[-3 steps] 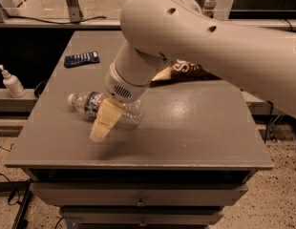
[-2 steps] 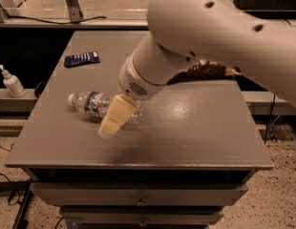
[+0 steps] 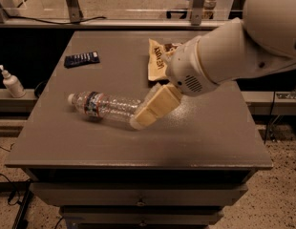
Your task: Knock water bottle over
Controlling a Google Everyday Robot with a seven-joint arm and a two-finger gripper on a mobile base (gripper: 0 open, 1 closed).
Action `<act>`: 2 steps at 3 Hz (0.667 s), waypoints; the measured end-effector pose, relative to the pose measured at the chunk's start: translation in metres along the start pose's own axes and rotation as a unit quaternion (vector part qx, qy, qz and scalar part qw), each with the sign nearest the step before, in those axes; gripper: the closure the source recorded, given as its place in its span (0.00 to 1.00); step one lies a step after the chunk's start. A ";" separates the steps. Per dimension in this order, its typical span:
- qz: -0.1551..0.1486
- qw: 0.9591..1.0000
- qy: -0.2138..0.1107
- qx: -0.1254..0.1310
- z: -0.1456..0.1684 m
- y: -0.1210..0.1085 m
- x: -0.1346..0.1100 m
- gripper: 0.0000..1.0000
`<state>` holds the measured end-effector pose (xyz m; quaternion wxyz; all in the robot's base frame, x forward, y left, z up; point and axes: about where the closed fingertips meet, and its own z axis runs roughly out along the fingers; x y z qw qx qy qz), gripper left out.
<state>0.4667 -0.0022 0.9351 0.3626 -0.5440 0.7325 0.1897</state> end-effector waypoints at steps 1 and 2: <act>0.002 0.998 -0.065 -0.001 -0.047 -0.010 -0.002 0.00; 0.009 0.994 -0.107 -0.012 -0.055 -0.003 -0.022 0.00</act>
Offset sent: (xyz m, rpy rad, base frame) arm -0.0047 -0.0303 0.0278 0.1019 -0.0356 0.0101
